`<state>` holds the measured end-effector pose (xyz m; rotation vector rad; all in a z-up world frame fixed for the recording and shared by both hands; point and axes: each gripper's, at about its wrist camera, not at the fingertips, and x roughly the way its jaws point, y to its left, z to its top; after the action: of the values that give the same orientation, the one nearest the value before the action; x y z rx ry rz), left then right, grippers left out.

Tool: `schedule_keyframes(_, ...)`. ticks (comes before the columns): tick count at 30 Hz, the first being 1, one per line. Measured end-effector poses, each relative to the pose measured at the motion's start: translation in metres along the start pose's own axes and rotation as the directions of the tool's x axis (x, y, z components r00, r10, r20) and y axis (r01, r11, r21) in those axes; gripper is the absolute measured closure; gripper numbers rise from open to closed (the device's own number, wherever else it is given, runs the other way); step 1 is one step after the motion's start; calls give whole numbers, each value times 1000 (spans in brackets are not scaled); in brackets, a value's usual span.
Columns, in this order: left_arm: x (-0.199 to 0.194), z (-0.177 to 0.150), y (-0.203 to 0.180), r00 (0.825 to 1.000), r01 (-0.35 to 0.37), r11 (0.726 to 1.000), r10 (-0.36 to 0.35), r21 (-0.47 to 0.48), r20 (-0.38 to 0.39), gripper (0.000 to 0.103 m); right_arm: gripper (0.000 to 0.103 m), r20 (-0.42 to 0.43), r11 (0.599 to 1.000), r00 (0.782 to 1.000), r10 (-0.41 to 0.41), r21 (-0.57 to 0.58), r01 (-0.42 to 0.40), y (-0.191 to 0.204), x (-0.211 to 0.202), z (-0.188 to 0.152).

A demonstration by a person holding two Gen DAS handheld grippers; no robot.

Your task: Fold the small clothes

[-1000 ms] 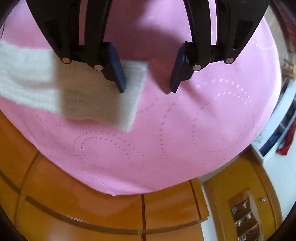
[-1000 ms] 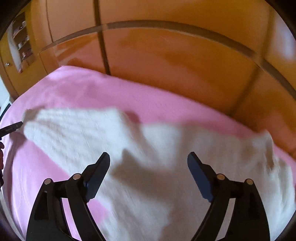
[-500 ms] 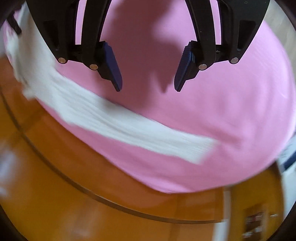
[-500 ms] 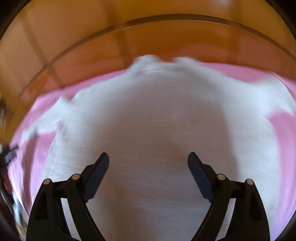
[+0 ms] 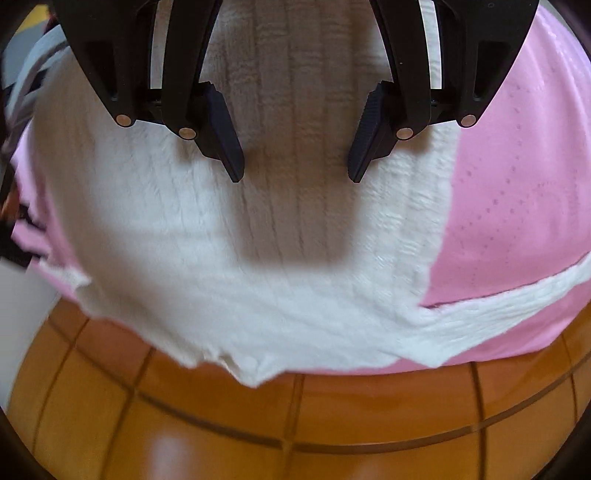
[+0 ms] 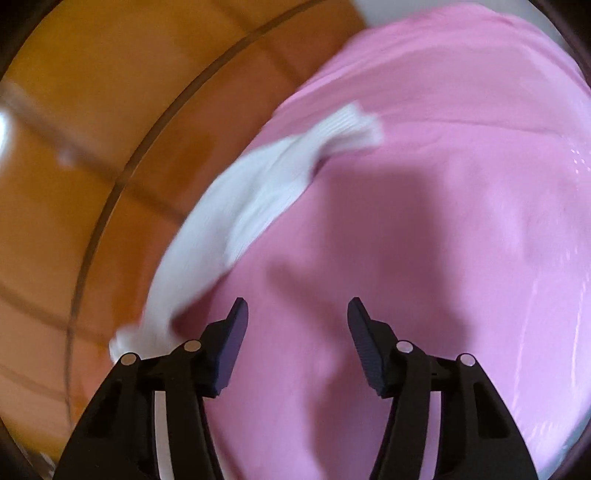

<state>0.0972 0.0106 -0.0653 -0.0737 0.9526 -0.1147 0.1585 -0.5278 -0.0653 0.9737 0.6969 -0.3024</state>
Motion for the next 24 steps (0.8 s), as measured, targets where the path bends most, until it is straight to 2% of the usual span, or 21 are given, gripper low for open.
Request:
schedule_keyframes(1, 1, -2, -2, 1000, -11, 1000, 11, 10, 3, 39, 49, 5, 999, 1000, 19, 49, -19, -7, 6, 13)
schedule_keyframes(3, 3, -4, -2, 1000, -21, 1000, 21, 7, 6, 37, 49, 8, 993, 999, 47, 108, -48, -9, 14, 26)
schedule_keyframes(6, 3, -7, 7, 1000, -17, 999, 17, -30, -3, 34, 48, 12, 983, 995, 100, 151, -100, -4, 27, 47)
schedule_keyframes(9, 4, -6, 4, 1000, -22, 998, 21, -58, -9, 32, 42, 29, 982, 997, 72, 171, -76, 5, 47, 65)
schedule_keyframes(11, 1, -8, 4, 1000, -25, 998, 24, -65, -13, 30, 43, 18, 979, 999, 35, 199, -38, 1, 59, 76)
schedule_keyframes(13, 2, -5, 3, 999, -29, 997, 28, -67, -17, 29, 55, 6, 978, 1000, 7, 208, -8, -1, 77, 85)
schedule_keyframes(15, 4, -3, 1, 999, -34, 997, 33, -64, -21, 28, 84, -7, 986, 1000, -16, 166, 16, 5, 81, 94)
schedule_keyframes(17, 5, -2, 0, 999, -41, 997, 39, -62, -26, 28, 94, 43, 998, 999, -31, 60, 29, 24, 67, 104)
schedule_keyframes(21, 6, 0, 1, 999, -35, 997, 33, -71, -36, 28, 96, 198, 985, 980, 24, -171, 11, 50, 16, 116)
schedule_keyframes(22, 6, 0, 1, 999, -34, 997, 31, -73, -36, 28, 96, 240, 974, 971, 21, -224, 35, 47, 1, 116)
schedule_keyframes(24, 7, 0, 1, 999, -37, 997, 34, -73, -35, 28, 96, 266, 955, 962, -56, -266, 129, 33, -2, 115)
